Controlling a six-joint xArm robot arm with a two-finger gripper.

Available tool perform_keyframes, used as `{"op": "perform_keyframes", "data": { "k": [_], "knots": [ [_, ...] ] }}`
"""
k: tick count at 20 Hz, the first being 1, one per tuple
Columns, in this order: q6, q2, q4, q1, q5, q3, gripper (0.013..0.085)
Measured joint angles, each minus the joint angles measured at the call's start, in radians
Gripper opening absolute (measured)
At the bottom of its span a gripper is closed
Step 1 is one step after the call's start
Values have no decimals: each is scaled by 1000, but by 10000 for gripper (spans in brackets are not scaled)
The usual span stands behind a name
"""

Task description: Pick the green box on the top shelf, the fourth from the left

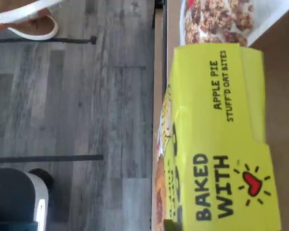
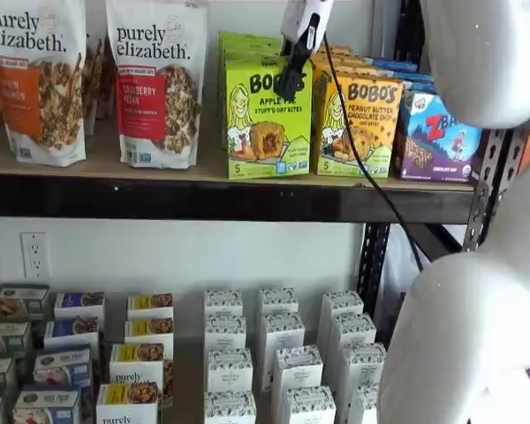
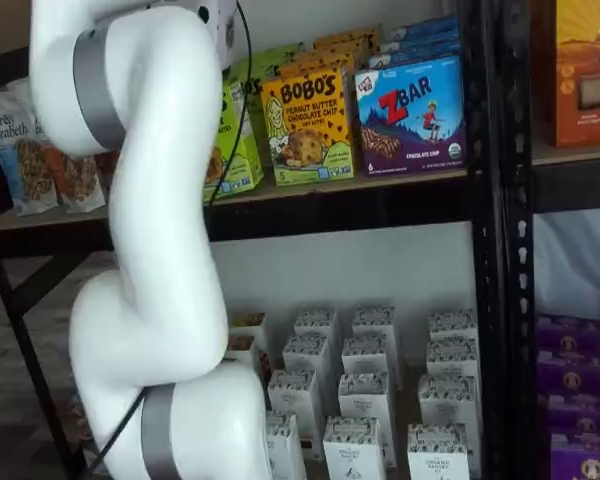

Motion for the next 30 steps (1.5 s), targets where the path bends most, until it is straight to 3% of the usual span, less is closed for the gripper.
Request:
{"op": "perform_keyframes", "data": {
  "k": [11, 15, 30],
  "knots": [
    [5, -84, 17, -6, 44, 56, 330],
    [3, -108, 33, -15, 58, 69, 210],
    [5, -152, 30, -26, 136, 71, 210]
  ]
}}
